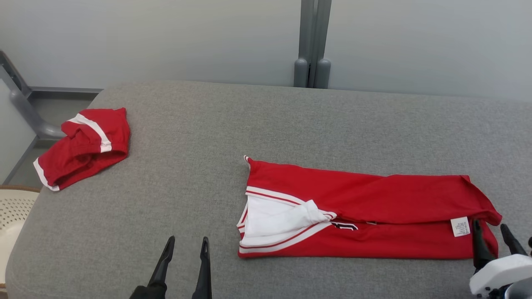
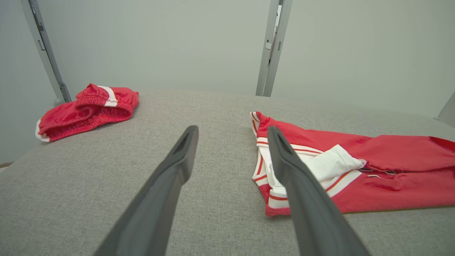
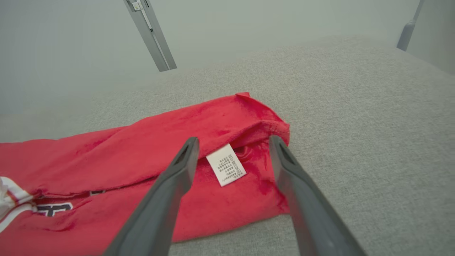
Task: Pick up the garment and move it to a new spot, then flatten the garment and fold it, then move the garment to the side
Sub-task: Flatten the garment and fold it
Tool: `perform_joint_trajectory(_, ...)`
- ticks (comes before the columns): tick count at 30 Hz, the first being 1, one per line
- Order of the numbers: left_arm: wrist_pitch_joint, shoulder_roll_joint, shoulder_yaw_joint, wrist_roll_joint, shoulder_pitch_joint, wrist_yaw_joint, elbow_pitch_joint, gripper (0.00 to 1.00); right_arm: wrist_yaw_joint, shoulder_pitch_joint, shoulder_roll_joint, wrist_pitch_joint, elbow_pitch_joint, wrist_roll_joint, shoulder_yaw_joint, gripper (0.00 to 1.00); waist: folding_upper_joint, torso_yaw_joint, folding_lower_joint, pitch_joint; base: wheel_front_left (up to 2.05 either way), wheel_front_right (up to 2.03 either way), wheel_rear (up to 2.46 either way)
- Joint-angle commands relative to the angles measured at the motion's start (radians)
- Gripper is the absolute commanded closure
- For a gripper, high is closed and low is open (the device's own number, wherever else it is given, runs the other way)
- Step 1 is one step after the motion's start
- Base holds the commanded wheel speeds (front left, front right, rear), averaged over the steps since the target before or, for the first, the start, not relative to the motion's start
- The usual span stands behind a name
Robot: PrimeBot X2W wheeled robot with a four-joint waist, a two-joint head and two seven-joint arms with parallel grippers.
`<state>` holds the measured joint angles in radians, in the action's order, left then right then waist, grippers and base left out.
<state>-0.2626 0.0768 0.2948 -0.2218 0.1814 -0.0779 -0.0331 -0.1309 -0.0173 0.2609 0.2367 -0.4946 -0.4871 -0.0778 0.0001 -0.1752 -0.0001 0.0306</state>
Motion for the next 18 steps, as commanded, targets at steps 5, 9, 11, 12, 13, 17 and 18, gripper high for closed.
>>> perform_joint_trajectory(5, -0.003, -0.017, -0.007, 0.021, -0.001, 0.030, 0.001, 0.00, 0.001, -0.099, 0.076, -0.075, -0.100, 0.001, -0.052, 0.00, -0.0001, -0.025, 0.0001, -0.042, 0.00, 0.00, 0.00)
perform_joint_trajectory(9, -0.003, -0.023, -0.016, 0.026, -0.027, 0.041, 0.010, 0.00, 0.000, -0.163, 0.112, -0.147, -0.184, 0.024, -0.067, 0.00, -0.0001, -0.038, 0.0001, -0.076, 0.00, 0.00, 0.00)
perform_joint_trajectory(11, -0.003, -0.024, -0.020, 0.028, -0.036, 0.044, 0.011, 0.00, 0.000, -0.197, 0.130, -0.173, -0.212, 0.026, -0.055, 0.00, -0.0001, -0.043, 0.0001, -0.091, 0.00, 0.00, 0.00)
perform_joint_trajectory(12, -0.003, -0.025, -0.021, 0.029, -0.038, 0.044, 0.011, 0.00, 0.000, -0.207, 0.133, -0.186, -0.225, 0.027, -0.051, 0.00, -0.0001, -0.044, 0.0001, -0.097, 0.00, 0.00, 0.00)
perform_joint_trajectory(13, -0.003, -0.025, -0.023, 0.028, -0.042, 0.045, 0.010, 0.00, 0.000, -0.218, 0.132, -0.197, -0.239, 0.026, -0.046, 0.00, -0.0001, -0.044, 0.0001, -0.103, 0.00, 0.00, 0.00)
perform_joint_trajectory(17, -0.003, -0.026, -0.019, 0.017, -0.058, 0.048, 0.012, 0.00, 0.000, -0.255, 0.129, -0.222, -0.291, 0.032, -0.032, 0.00, -0.0001, -0.046, 0.0001, -0.129, 0.00, 0.00, 0.00)
perform_joint_trajectory(18, -0.003, -0.026, -0.018, 0.014, -0.061, 0.048, 0.013, 0.00, 0.000, -0.264, 0.125, -0.226, -0.301, 0.028, -0.026, 0.00, -0.0001, -0.045, 0.0001, -0.135, 0.00, 0.00, 0.00)
